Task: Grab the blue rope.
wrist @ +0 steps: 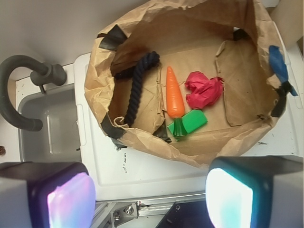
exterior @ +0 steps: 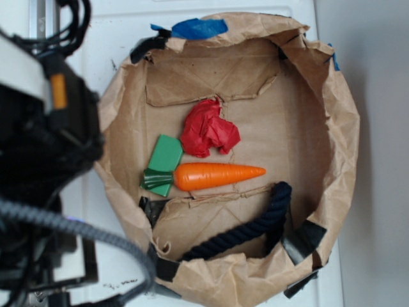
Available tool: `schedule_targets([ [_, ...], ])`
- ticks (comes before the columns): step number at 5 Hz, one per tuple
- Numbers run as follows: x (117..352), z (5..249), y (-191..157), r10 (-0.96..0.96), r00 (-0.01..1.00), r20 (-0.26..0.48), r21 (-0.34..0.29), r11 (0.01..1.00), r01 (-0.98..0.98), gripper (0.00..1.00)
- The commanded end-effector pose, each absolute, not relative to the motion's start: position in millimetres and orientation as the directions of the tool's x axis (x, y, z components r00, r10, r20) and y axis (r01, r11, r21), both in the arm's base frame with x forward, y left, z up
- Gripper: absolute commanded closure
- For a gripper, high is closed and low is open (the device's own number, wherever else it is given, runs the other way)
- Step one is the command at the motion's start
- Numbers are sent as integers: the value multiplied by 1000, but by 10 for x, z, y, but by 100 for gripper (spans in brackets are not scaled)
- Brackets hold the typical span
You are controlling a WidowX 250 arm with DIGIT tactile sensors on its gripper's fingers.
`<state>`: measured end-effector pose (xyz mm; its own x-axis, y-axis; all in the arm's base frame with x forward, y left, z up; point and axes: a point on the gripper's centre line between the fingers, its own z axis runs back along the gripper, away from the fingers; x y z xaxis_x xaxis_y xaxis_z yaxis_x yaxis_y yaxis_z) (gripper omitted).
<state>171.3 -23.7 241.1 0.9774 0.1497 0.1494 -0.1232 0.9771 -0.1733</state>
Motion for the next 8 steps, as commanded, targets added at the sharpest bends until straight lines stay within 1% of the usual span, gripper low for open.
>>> schedule_targets([
  [1,1756,2532,-209,162,969,188,-180,975,-129,0],
  [2,1756,2532,-209,162,969,188,-180,975,-129,0],
  [3,2225,2124,-107,179,970,163,-93,982,-166,0],
  [4,2606,1805,24,197,968,155,-41,980,-192,0],
  [5,2750,1623,86,196,968,154,-19,980,-196,0],
  [6,2697,1367,89,227,955,190,5,973,-232,0],
  [7,2646,1102,52,260,948,185,-16,965,-262,0],
  [8,2616,931,-175,215,966,146,19,975,-220,0],
])
